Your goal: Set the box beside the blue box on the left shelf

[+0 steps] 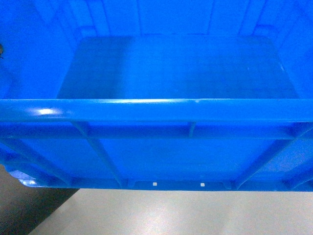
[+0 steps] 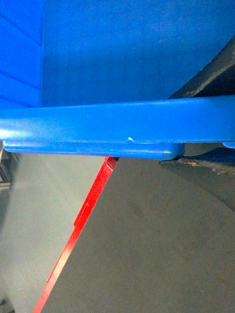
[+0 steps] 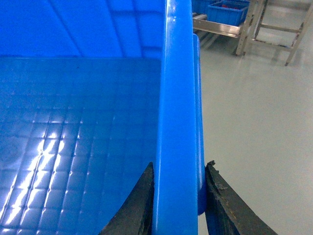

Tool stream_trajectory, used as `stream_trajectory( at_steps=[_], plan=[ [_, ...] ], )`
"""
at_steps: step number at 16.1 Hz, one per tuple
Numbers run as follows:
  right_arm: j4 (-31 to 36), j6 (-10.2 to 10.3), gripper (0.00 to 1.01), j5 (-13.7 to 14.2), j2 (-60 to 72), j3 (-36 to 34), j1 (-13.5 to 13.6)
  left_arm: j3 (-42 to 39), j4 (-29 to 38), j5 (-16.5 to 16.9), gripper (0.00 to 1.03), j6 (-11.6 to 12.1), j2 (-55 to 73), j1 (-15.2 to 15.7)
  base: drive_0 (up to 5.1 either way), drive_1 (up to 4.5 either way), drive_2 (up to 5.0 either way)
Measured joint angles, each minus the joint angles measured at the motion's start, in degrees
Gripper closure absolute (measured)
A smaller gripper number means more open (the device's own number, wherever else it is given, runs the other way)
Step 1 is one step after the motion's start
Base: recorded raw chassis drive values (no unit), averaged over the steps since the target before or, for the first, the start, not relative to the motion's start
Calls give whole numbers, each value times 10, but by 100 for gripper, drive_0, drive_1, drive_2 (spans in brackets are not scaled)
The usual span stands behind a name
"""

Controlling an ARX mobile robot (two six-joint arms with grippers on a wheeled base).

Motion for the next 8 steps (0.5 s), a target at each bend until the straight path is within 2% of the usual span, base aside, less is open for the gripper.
stream_trajectory(
  at_steps=[8],
  plan=[
    [0, 0, 80, 0, 0, 0, 0, 0, 0, 0, 84, 0, 0, 0, -159, -159, -159]
  ],
)
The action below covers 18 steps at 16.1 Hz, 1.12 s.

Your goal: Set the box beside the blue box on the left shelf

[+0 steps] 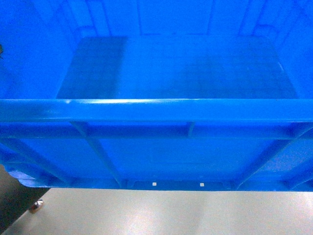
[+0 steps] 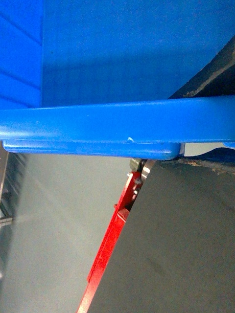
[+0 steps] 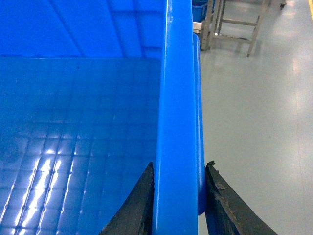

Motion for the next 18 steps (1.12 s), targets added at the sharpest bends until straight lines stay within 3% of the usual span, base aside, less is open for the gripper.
stream_trajectory(
  at_steps=[18],
  plan=[
    [0, 0, 80, 0, 0, 0, 0, 0, -1, 0, 85, 0, 0, 0, -160, -160, -160]
  ],
)
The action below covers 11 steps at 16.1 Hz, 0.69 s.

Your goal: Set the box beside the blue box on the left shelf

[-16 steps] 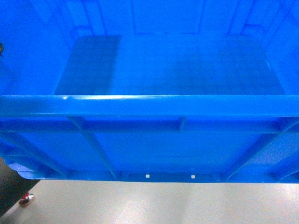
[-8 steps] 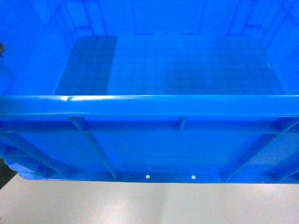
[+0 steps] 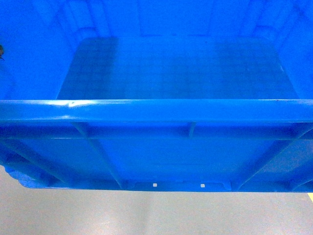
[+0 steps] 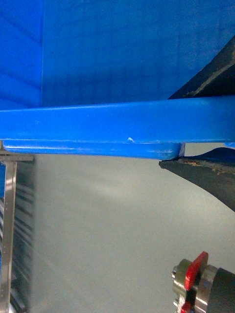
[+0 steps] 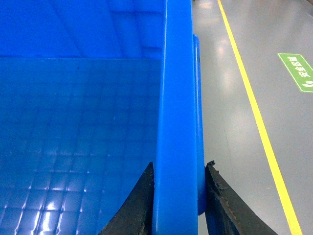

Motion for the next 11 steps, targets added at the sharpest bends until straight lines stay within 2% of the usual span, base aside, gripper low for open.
stream_trajectory(
  at_steps=[5, 11],
  plan=[
    [0, 0, 80, 0, -1, 0, 0, 0, 1, 0, 85, 0, 0, -1, -46, -46, -46],
    [0, 0, 80, 0, -2, 0, 0, 0, -1, 0, 85, 0, -2, -1, -19, 383, -420]
  ],
)
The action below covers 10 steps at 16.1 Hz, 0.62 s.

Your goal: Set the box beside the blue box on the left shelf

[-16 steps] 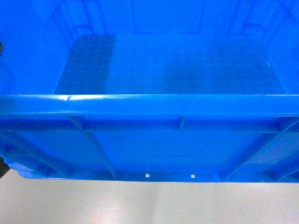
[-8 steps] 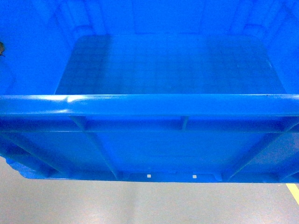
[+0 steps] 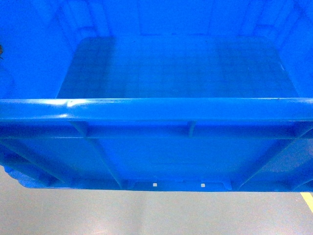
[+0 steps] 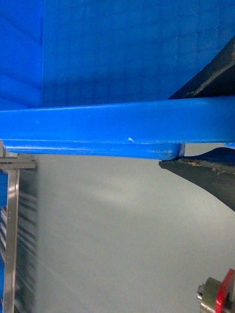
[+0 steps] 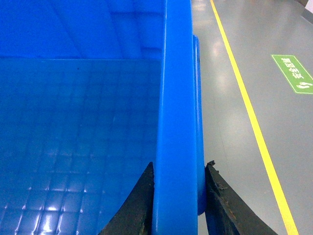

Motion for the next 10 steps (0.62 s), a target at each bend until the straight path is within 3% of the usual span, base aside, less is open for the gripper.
stream_trajectory(
  at_steps=[10],
  plan=[
    [1, 0, 80, 0, 0, 0, 0, 0, 2, 0, 85, 0, 0, 0, -1, 401, -402]
  ],
)
